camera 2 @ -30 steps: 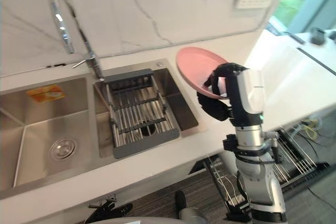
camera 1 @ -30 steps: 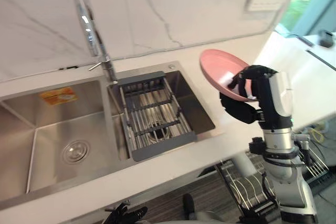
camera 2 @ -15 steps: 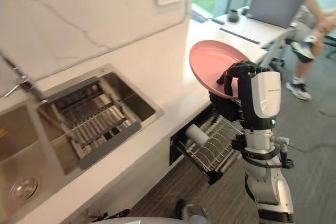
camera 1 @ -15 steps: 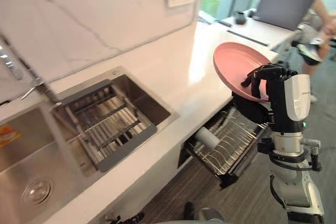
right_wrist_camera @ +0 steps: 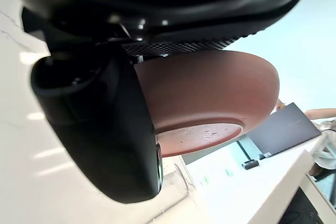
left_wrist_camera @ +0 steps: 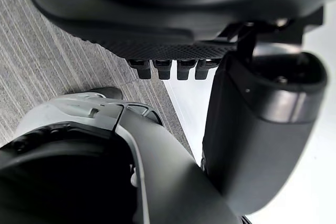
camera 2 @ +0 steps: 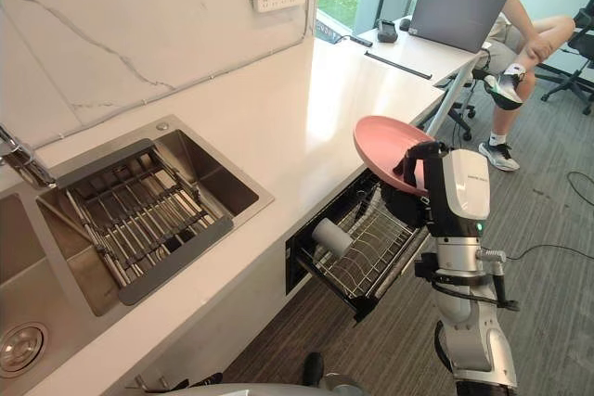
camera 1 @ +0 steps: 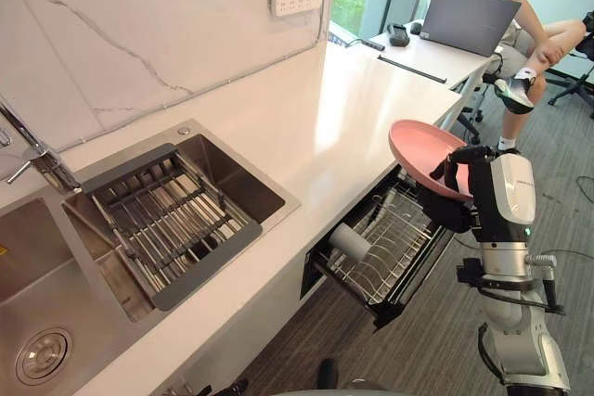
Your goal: Walk over to the sink, pick up the cup, carry it to the dishwasher, place the cup inside the dishwasher, then close the dishwasher door
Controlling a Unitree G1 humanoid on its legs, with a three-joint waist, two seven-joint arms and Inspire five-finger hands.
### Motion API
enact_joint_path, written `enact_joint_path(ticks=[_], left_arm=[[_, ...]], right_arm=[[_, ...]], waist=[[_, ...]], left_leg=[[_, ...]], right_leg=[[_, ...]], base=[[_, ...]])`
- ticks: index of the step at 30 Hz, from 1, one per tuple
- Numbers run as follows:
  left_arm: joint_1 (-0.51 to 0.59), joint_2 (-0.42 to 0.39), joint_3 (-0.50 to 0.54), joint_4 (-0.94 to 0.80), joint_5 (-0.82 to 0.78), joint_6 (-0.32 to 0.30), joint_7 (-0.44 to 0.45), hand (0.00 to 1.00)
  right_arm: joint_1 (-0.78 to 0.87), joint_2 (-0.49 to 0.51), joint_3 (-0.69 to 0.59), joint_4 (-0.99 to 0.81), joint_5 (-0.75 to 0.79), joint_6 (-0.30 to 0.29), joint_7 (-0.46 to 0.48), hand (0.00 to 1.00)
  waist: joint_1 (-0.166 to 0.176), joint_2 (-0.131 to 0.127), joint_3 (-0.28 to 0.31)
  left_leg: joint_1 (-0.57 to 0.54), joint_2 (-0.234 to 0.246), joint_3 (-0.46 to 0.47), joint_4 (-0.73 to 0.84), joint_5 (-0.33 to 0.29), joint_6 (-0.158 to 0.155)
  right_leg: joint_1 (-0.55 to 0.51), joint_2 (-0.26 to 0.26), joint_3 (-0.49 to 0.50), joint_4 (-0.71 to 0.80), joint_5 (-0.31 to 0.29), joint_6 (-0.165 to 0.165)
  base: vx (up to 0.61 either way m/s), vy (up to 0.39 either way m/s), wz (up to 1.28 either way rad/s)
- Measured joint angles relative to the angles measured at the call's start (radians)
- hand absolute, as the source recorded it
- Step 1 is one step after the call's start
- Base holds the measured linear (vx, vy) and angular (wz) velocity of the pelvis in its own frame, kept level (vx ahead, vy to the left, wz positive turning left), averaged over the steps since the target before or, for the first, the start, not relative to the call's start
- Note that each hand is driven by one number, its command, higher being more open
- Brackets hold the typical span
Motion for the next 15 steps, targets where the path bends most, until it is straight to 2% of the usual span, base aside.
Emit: enact_joint_path(ticks=[7,12,13,15], left_arm=[[-0.013,-0.009,0.017,0.000,0.036,0.013,-0.002,1.00],[-0.017,-0.002,-0.006,-0.042,0.036,0.010,-0.007,1.00],[-0.029,-0.002,-0.015,-0.051,0.036,0.009,-0.007,1.00],[-0.086,0.001,-0.055,-0.055,0.035,0.005,-0.003,1.00]], right_arm=[[0.011,0.032,-0.016,0.133,0.020,0.050,-0.002,0.00],[-0.016,0.034,-0.012,0.237,0.043,0.090,-0.052,0.00],[-0.048,0.033,-0.010,0.281,0.057,0.102,-0.071,0.00],[-0.132,0.022,-0.004,0.344,0.063,0.119,-0.124,0.00]], waist=[[0.000,0.022,0.013],[0.003,0.031,0.020],[0.003,0.035,0.033],[0.004,0.048,0.096]], left_leg=[[-0.011,-0.003,-0.007,-0.005,0.000,0.000],[-0.111,-0.007,-0.008,0.022,0.001,0.002],[-0.153,-0.007,-0.013,0.053,0.003,0.006],[-0.226,-0.005,-0.041,0.114,-0.003,0.016]], right_leg=[[-0.012,-0.002,-0.003,0.000,-0.001,0.001],[-0.103,-0.010,-0.001,0.006,0.000,0.002],[-0.134,-0.016,-0.001,0.012,0.016,-0.003],[-0.205,-0.034,-0.004,0.071,0.010,-0.009]], base=[[-0.01,0.018,0.02],[0.00,0.007,0.00],[0.00,0.047,-0.01],[-0.05,0.074,0.05]])
